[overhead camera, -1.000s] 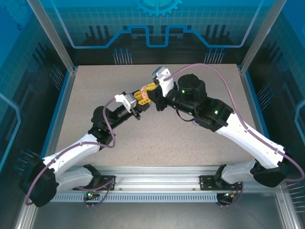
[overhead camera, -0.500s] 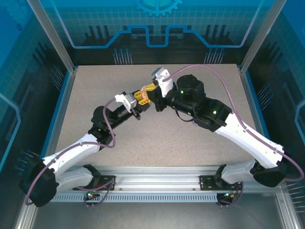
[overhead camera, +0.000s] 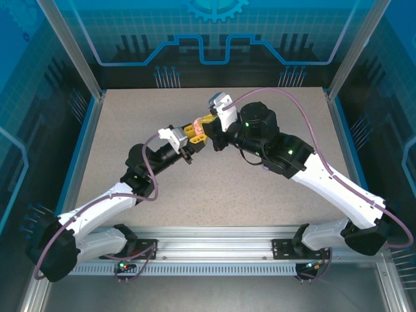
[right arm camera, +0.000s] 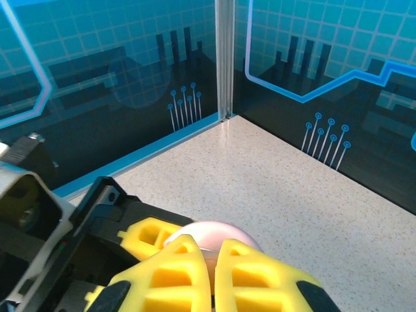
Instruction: Insert wireless bluetooth earbuds into charging case
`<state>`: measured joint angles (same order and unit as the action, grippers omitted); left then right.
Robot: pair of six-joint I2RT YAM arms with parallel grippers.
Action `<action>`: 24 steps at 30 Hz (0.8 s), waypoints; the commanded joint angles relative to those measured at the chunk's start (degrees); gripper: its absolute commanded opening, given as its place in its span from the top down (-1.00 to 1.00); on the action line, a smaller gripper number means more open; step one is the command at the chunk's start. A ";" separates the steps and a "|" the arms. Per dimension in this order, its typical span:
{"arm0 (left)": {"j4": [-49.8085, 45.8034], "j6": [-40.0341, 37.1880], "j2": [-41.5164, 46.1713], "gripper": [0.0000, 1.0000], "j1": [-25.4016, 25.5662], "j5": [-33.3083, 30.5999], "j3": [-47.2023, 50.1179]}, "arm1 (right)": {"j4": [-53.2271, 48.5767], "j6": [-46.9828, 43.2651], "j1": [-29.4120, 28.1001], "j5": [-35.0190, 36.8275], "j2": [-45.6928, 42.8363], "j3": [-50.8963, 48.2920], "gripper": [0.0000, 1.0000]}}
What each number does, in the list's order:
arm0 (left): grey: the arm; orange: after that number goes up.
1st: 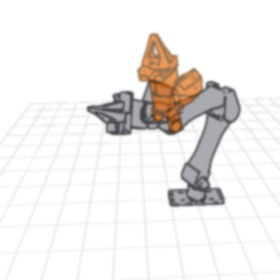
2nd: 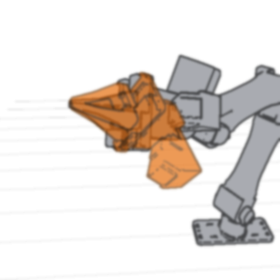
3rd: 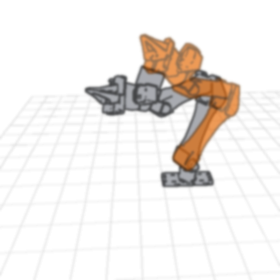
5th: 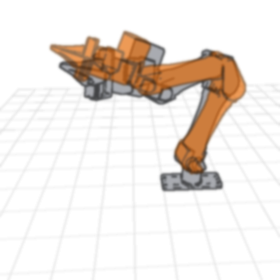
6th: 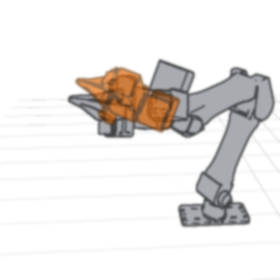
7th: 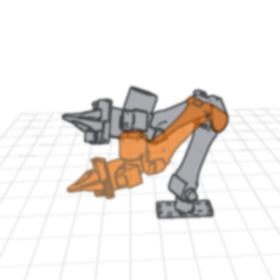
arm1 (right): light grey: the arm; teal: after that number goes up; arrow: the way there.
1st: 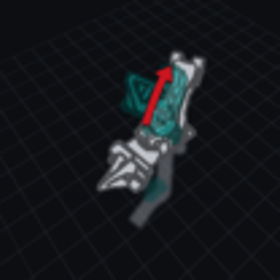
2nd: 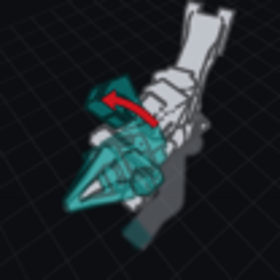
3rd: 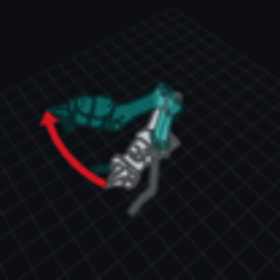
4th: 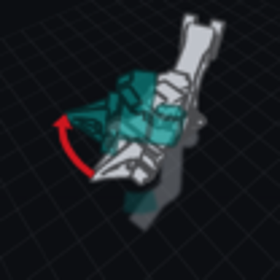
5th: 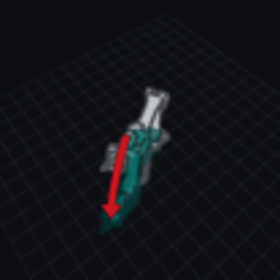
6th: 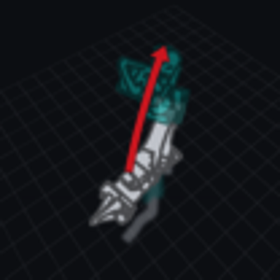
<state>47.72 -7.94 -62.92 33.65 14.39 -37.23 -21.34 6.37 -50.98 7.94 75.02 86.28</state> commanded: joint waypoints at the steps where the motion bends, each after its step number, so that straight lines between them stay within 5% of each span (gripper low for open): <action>1: 1.97 -1.08 1.66 1.00 0.55 0.53 -2.05 | 1.25 1.13 0.93 -1.12 0.30 -0.37 0.90; 24: 2.20 -0.93 1.14 1.00 0.75 0.59 -1.98 | 1.56 1.91 0.93 -4.12 -0.66 1.95 0.94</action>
<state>47.88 -7.94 -62.61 33.93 14.39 -37.26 -21.34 7.49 -50.46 5.02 74.59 86.74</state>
